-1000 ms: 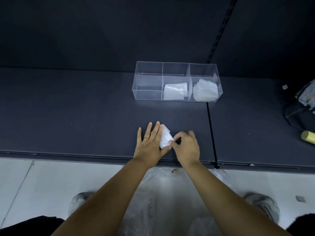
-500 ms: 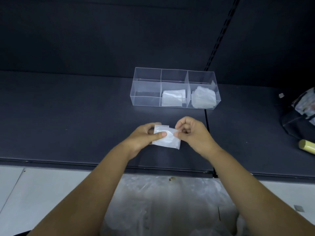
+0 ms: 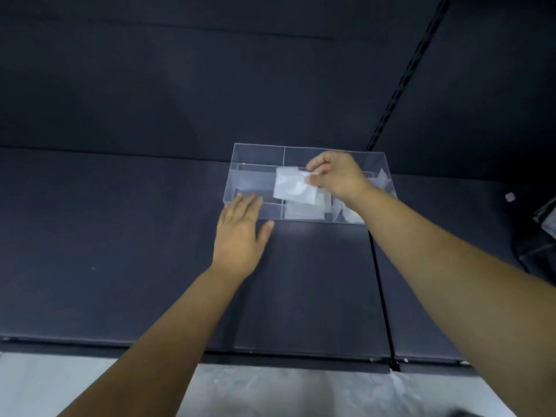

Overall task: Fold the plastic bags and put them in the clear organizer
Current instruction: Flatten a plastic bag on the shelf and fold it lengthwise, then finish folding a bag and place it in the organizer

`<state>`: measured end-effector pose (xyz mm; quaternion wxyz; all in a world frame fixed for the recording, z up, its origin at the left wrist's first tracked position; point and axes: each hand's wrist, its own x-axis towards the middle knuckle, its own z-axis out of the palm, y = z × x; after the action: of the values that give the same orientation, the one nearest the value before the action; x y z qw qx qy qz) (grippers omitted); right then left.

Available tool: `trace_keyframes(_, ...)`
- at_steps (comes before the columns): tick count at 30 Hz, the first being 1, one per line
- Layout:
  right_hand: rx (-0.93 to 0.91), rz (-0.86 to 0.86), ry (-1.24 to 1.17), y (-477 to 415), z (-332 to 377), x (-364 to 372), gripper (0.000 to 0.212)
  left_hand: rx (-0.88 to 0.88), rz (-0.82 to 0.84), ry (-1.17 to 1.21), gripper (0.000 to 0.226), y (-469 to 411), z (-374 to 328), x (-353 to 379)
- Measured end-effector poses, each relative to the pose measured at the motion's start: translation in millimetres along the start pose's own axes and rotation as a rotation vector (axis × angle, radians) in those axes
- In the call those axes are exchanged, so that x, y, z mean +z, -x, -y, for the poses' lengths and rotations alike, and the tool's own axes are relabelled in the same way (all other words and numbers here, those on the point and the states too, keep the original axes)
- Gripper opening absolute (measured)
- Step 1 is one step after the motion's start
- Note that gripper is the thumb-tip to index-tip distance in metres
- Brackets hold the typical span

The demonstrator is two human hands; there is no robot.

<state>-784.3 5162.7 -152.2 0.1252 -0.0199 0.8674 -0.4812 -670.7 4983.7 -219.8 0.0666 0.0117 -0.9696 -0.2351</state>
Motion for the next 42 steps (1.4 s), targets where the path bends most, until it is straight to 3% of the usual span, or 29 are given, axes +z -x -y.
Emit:
trace_keyframes(4,-0.084,-0.075,0.438,-15.7,-24.3,7.9,0.017,0.05,0.072,-0.191,0.07,7.7,10.8,17.5)
trace_keyframes(11,-0.243,-0.081,0.899,-16.1,-38.1,15.0,0.012,0.037,0.088,-0.192,0.073,8.2,9.8,21.8)
trace_keyframes(15,-0.204,-0.12,0.865,-11.5,-37.0,8.5,0.009,0.027,0.105,-0.172,0.072,10.1,8.0,18.0)
trace_keyframes(21,-0.147,-0.237,0.682,28.0,-43.3,-4.5,0.049,-0.005,0.103,-0.148,0.069,60.1,9.3,15.6)
trace_keyframes(29,-0.231,-0.333,0.37,172.2,-83.7,20.6,0.008,-0.176,0.239,-0.29,0.069,153.9,19.5,22.7)
trace_keyframes(30,-0.219,-0.315,0.363,198.6,-95.2,29.1,0.003,-0.171,0.249,-0.308,0.069,159.7,19.0,23.8)
trace_keyframes(37,0.224,-0.051,0.659,340.2,-199.9,66.9,0.032,-0.189,0.339,-0.354,0.072,167.3,18.9,29.0)
trace_keyframes(40,0.343,0.363,0.682,365.0,-231.9,59.2,0.084,-0.188,0.354,-0.35,0.073,165.8,20.5,30.4)
trace_keyframes(42,0.355,0.583,0.729,370.9,-244.3,54.6,0.088,-0.187,0.347,-0.346,0.072,165.1,21.0,30.1)
